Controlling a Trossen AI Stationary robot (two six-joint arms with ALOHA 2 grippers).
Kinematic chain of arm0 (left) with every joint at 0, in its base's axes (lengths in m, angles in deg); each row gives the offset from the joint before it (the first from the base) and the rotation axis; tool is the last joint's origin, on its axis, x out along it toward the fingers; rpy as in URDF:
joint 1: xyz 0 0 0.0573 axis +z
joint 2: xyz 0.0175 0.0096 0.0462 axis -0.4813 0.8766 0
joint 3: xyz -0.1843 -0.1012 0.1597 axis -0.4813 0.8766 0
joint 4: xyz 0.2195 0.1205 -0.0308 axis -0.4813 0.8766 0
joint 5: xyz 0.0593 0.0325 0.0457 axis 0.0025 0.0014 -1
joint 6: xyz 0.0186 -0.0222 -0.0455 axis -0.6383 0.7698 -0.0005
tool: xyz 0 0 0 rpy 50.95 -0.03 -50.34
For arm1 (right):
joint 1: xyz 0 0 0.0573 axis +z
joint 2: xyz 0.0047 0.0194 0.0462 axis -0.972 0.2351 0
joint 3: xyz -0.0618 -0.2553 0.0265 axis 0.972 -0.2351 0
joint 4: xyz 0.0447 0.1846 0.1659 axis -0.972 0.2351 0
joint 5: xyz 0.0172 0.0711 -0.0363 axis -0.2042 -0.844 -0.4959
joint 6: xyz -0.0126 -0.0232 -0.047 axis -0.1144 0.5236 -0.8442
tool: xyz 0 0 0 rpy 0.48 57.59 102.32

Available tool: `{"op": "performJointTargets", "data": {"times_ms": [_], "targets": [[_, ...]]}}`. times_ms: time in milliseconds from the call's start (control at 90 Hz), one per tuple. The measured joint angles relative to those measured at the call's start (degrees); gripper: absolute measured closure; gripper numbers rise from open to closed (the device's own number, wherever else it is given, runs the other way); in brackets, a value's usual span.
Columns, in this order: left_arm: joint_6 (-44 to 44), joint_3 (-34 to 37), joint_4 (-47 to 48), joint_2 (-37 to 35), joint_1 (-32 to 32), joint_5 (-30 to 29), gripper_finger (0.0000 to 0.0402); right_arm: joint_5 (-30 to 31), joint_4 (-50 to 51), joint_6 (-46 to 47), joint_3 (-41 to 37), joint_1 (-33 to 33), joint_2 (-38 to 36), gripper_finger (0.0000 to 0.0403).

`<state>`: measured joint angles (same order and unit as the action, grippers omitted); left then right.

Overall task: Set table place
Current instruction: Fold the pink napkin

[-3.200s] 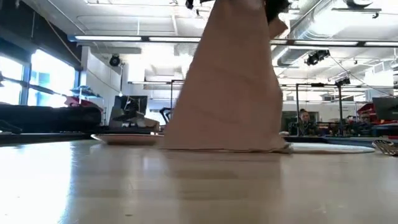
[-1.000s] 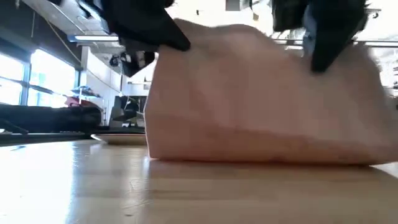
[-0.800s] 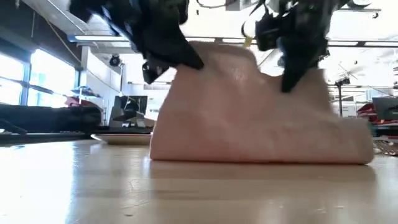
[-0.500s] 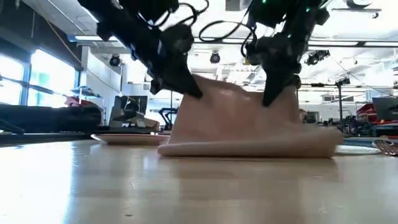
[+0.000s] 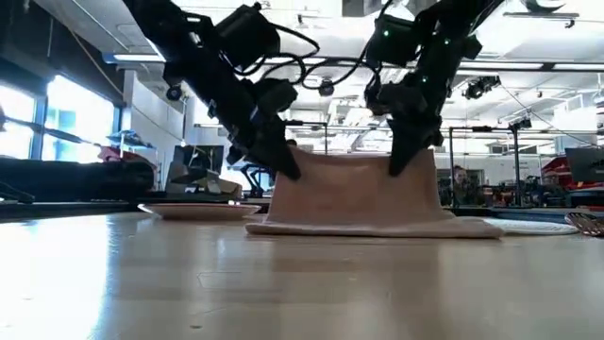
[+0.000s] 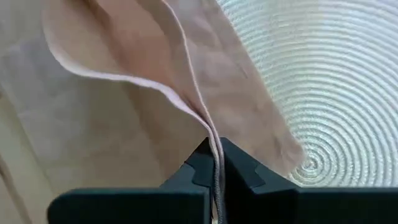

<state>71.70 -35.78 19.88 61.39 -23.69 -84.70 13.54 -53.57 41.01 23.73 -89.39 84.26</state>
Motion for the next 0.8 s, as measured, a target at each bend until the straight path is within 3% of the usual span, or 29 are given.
{"op": "performJointTargets", "data": {"times_ms": [122, 344, 800], "targets": [[1.7, 0.0, -0.2, 0.5, 0.0, -1.2, 0.0402, 1.6, -0.5, 0.0, 0.0, 0.0, 1.9, 0.0403], [8.3, 0.0, 1.5, 0.7, 0.1, -9.8, 0.0398, 6.5, -0.7, 0.2, 0.0, 0.0, 2.7, 0.0393], [12.0, 0.0, 3.3, 0.6, 0.9, -10.4, 0.0288, 12.1, 1.0, 1.5, 0.0, 0.0, -0.8, 0.0263]]}}
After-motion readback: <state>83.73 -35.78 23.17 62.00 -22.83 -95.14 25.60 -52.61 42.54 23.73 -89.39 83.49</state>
